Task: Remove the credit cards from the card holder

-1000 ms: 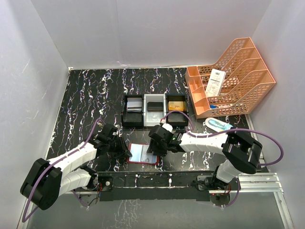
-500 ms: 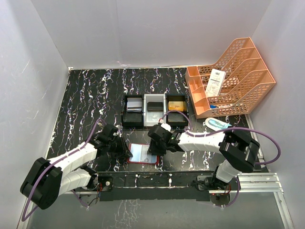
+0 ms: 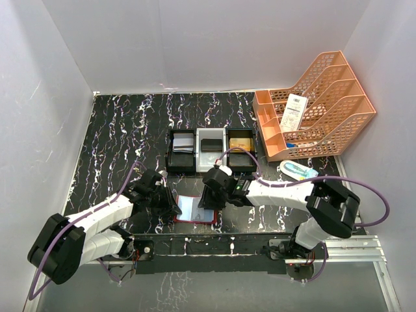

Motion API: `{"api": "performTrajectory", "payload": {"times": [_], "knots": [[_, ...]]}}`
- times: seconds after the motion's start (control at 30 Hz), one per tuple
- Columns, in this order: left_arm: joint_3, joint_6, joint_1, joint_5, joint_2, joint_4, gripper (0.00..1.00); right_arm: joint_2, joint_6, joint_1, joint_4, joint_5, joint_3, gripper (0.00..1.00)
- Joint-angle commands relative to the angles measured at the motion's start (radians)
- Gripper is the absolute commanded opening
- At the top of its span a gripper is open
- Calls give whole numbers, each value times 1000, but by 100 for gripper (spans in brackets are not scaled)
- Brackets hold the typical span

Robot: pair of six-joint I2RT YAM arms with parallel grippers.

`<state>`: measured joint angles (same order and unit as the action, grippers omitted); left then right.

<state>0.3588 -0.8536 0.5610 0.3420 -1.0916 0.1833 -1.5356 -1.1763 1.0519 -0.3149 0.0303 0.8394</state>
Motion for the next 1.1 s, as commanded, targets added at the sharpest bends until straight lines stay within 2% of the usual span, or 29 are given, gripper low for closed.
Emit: {"api": "performTrajectory", "payload": {"times": [0.0, 0.33, 0.83, 1.07], "knots": [[-14, -5, 19, 7, -9, 21, 11, 59, -17, 6, 124, -29, 20, 27], [0, -12, 29, -1, -6, 28, 11, 30, -13, 7, 173, -84, 36, 29], [9, -10, 31, -9, -4, 39, 11, -31, 45, 8, -80, -3, 124, 30], [17, -9, 33, -12, -9, 43, 11, -62, 57, 8, -43, -52, 131, 31]]}}
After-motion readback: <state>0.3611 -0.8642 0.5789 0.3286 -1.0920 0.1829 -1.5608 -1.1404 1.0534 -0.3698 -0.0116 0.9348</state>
